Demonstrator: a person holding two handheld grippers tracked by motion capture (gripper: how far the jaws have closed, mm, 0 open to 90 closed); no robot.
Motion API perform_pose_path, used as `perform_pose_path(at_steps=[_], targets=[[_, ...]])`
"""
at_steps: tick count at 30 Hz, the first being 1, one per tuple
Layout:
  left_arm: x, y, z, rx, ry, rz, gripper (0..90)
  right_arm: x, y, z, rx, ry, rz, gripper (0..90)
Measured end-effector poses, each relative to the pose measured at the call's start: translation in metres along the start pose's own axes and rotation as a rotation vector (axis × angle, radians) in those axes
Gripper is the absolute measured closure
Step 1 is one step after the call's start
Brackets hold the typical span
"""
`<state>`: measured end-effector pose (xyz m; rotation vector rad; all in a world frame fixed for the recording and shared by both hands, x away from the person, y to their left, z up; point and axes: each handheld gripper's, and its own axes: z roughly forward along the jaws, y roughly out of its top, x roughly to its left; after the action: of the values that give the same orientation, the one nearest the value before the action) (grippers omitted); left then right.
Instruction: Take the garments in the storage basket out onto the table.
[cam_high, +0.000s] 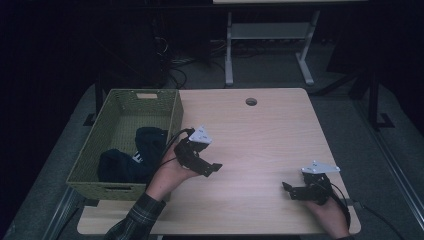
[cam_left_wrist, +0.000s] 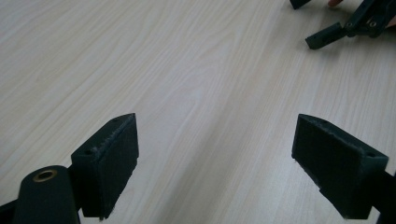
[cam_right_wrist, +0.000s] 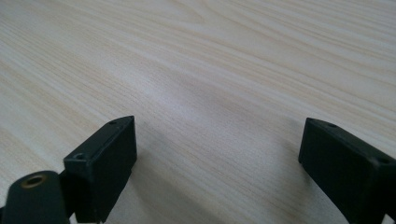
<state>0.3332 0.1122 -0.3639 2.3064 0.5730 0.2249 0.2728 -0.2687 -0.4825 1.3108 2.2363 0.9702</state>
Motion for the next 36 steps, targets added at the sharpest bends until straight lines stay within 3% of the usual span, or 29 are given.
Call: perform_pose_path(at_steps=[13,36], targets=[[0.004,0.000,-0.009,0.028,-0.003,-0.005,14.5,0.000,0.000,0.000,0.000,0.001,0.000,11.0],[0.020,-0.005,-0.041,0.011,0.038,-0.058,14.8,0.000,0.000,0.000,-0.001,0.001,-0.002,11.0]])
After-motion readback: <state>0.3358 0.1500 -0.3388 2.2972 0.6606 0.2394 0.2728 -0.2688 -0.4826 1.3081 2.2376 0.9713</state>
